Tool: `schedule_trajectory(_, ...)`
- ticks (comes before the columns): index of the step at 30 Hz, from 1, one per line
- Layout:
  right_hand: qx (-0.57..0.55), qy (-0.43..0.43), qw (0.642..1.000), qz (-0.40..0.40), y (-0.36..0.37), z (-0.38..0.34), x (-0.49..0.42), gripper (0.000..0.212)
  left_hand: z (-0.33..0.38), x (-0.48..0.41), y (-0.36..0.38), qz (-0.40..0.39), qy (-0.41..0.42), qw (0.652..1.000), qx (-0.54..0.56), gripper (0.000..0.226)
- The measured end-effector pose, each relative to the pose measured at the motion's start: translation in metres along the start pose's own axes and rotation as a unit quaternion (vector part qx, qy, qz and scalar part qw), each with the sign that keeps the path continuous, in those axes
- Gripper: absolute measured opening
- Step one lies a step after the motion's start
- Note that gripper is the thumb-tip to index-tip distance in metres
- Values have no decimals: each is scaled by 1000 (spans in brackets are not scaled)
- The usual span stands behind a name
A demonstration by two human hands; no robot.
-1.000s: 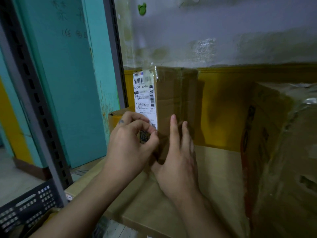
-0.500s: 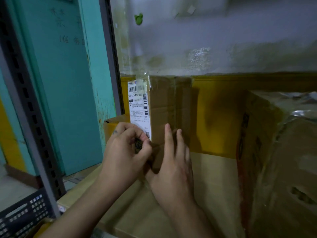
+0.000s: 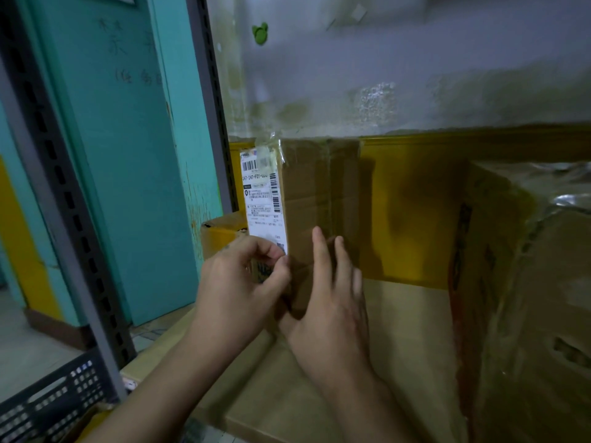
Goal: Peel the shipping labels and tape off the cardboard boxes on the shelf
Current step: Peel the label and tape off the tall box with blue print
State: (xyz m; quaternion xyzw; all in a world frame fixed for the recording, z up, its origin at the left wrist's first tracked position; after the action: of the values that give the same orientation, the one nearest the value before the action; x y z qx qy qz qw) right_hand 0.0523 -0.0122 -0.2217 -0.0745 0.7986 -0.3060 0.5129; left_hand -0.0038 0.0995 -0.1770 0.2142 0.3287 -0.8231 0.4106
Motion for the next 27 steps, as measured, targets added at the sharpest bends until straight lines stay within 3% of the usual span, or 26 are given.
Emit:
schedule_trajectory(15,24,18,999,41,2,-3,1,106,3,-1,1,-3,-15,1000,-2,14)
schedule_trajectory(27,2,21,1000,10,-2,-2,0,100,7,1,7,-13,-6,999,-37,14)
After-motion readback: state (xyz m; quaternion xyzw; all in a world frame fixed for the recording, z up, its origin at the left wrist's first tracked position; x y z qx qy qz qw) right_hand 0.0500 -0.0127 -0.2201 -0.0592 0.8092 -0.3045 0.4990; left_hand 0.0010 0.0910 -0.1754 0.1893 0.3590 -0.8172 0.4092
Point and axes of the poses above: each hand's wrist, its own x-axis away from the middle knuckle, its own y-axis out of the palm, z = x × y, the point moved 3 cm from there along -x, towards the middle knuckle, and after that the axes turned 15 degrees about -y, right-handed, at the moved point
